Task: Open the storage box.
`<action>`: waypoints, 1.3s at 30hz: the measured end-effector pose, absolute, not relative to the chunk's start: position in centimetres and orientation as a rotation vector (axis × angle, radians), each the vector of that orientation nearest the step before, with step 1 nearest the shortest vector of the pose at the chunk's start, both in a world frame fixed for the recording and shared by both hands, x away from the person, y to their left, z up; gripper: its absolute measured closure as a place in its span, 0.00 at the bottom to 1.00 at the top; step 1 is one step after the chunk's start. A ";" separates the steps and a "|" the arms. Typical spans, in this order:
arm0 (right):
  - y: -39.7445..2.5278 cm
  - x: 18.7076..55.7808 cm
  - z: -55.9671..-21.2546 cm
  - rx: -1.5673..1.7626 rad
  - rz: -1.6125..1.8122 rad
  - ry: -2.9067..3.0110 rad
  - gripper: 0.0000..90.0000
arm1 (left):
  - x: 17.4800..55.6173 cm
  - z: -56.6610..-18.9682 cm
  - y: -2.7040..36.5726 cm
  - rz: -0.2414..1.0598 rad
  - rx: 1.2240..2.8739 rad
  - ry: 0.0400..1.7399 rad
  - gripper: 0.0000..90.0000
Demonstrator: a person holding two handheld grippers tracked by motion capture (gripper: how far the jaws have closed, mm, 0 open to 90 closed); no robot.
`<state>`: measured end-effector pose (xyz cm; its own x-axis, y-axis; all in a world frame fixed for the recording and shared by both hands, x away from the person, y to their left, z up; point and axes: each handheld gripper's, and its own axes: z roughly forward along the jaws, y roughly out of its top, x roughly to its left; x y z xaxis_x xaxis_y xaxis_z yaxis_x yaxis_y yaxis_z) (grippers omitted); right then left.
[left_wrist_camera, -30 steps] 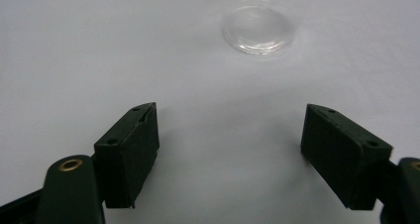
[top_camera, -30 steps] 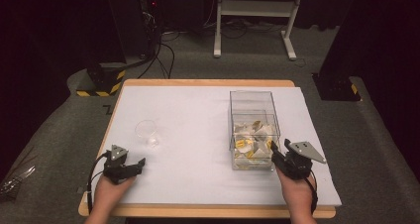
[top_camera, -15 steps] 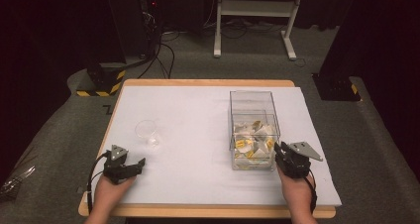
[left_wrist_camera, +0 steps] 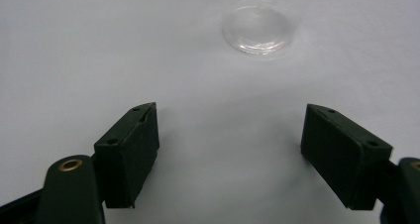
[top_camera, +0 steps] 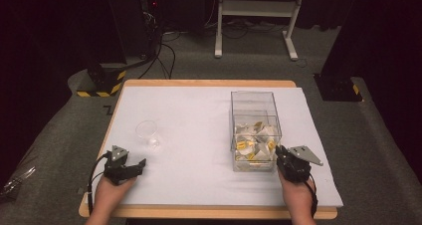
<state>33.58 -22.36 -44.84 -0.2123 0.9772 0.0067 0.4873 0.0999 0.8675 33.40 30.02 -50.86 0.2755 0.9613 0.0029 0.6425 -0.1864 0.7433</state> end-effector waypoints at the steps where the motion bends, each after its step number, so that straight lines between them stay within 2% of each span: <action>1: -22.4 33.5 -44.8 1.436 1.033 1.776 0.90 | 33.4 -50.9 30.0 0.645 1.914 1.441 0.26; 37: -22.7 30.2 -44.9 1.425 1.056 1.774 0.90 | 33.4 -50.9 30.0 0.645 1.915 1.442 0.26; 39: -22.7 30.5 -44.9 1.443 1.053 1.781 0.86 | 33.4 -50.9 30.0 0.645 1.915 1.442 0.26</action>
<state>30.50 -22.75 -44.88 -0.2206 0.9751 0.0233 0.4907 0.0903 0.8666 33.39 30.01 -50.86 0.2748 0.9615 0.0033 0.6431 -0.1864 0.7428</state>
